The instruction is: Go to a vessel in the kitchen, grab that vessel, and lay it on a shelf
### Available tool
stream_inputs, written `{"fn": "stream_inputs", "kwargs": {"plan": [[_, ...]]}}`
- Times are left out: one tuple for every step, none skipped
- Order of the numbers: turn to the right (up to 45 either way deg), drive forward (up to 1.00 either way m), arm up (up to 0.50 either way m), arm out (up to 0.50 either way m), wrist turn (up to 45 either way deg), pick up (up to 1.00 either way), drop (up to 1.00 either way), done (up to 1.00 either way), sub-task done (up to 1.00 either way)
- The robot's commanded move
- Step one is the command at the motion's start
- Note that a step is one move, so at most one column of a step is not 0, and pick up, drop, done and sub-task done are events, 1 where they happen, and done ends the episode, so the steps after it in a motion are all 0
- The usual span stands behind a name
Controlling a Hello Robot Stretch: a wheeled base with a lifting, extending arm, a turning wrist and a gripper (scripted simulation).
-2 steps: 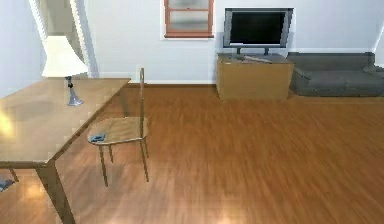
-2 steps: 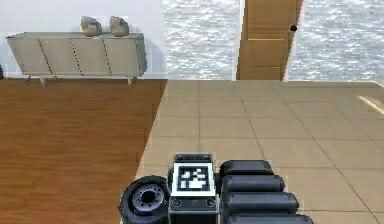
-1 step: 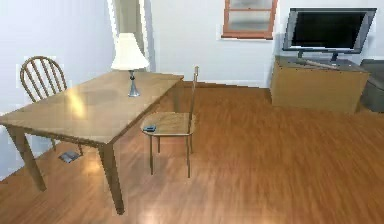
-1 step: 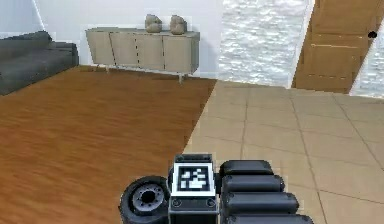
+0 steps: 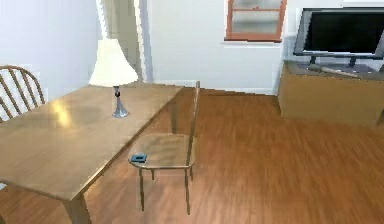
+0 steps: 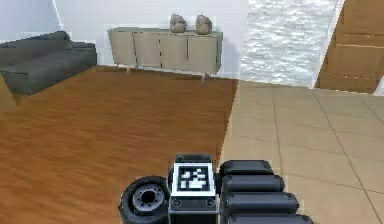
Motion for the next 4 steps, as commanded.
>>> {"fn": "stream_inputs", "kwargs": {"plan": [[-45.0,0.00,0.00,0.00,0.0,0.00,0.00,0.00,0.00],[-33.0,0.00,0.00,0.00,0.0,0.00,0.00,0.00,0.00],[0.0,1.00,0.00,0.00,0.0,0.00,0.00,0.00,0.00],[-18.0,0.00,0.00,0.00,0.0,0.00,0.00,0.00,0.00]]}}
